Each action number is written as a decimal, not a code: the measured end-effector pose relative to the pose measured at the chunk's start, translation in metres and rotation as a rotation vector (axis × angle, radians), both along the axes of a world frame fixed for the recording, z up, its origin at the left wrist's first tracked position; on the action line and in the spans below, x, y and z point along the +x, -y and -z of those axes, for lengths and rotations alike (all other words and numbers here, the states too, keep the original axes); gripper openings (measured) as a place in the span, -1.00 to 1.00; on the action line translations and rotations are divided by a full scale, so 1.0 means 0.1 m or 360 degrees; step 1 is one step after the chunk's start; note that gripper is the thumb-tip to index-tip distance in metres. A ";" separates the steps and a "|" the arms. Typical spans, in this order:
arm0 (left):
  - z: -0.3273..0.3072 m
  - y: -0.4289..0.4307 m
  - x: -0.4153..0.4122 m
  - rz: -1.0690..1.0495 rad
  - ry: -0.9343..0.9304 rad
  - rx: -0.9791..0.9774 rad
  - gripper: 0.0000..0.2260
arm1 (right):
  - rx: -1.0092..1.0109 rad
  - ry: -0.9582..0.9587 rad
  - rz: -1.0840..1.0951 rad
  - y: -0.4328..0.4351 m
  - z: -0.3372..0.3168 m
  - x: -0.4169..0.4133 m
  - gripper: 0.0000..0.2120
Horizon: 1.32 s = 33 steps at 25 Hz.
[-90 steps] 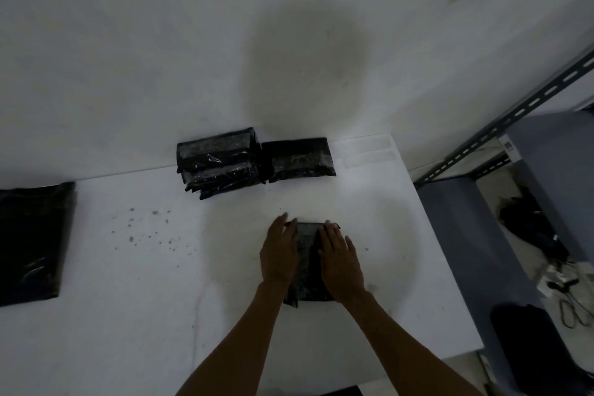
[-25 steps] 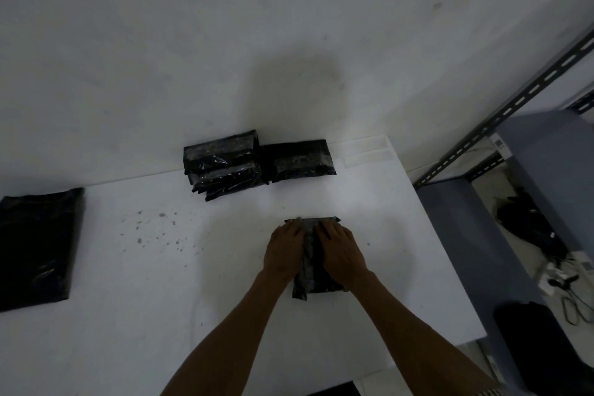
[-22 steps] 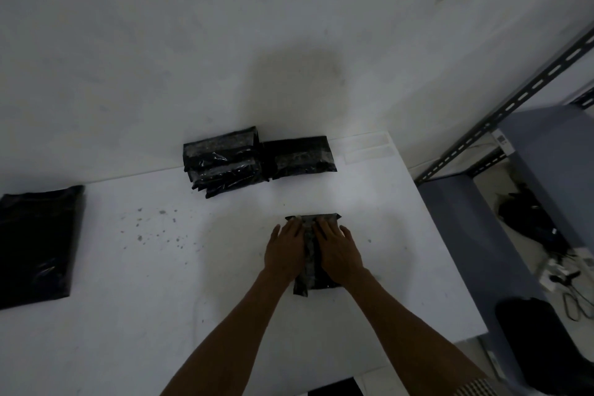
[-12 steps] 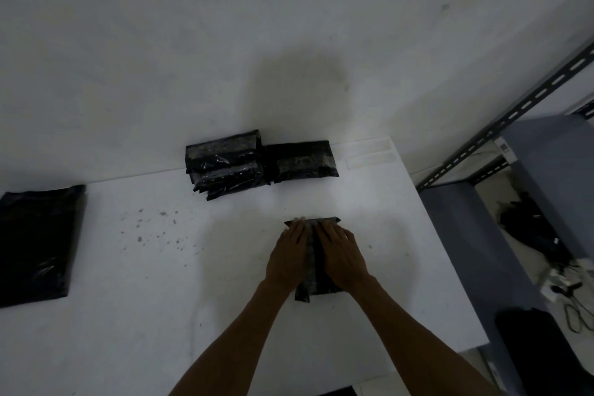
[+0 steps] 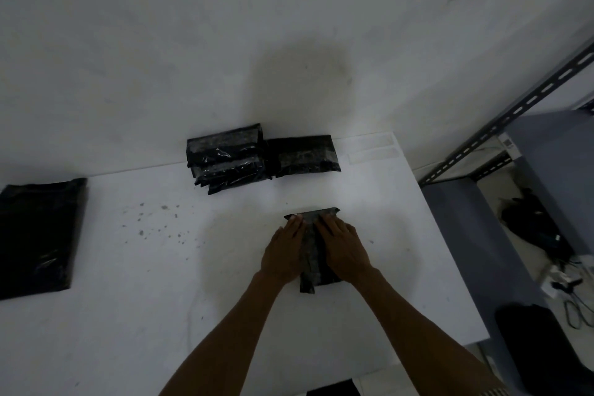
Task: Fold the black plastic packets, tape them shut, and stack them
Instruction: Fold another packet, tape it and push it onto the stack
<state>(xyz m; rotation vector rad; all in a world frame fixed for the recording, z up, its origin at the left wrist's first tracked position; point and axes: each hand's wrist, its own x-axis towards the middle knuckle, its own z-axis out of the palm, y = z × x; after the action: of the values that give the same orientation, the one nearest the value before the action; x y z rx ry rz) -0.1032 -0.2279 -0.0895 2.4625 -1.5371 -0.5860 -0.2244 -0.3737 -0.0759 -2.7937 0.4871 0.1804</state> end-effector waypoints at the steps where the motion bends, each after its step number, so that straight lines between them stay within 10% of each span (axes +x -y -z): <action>1: 0.00 0.01 -0.03 -0.0043 0.0006 -0.0060 -0.38 | -0.0021 -0.0015 -0.0014 -0.02 0.02 0.00 -0.41; 33: 0.10 -0.02 -0.12 -0.0127 -0.0152 -0.0241 -0.40 | -0.0244 0.0353 0.0008 -0.09 0.29 0.04 -0.35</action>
<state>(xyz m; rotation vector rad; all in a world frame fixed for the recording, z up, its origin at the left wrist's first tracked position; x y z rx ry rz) -0.1150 -0.2262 -0.0993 2.3353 -1.3874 -0.5439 -0.2200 -0.3646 -0.1050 -2.9130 0.4709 -0.1744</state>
